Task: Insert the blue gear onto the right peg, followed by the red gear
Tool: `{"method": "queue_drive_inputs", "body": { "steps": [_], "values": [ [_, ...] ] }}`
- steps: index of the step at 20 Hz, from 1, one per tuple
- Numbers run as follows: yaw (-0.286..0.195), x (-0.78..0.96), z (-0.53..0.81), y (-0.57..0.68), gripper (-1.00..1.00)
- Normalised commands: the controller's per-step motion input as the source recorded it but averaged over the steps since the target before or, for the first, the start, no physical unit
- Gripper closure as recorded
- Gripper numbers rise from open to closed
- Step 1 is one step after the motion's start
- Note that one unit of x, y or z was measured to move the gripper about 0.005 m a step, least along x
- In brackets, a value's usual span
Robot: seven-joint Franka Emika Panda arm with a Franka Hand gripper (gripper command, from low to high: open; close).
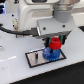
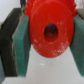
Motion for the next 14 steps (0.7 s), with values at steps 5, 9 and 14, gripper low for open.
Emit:
{"method": "queue_drive_inputs", "body": {
  "steps": [5, 9, 14],
  "values": [
    [0.000, 0.23, -0.15, -0.13, 1.00],
    [0.000, 0.24, -0.15, -0.12, 1.00],
    [0.000, 0.18, -0.11, -0.06, 1.00]
  ]
}}
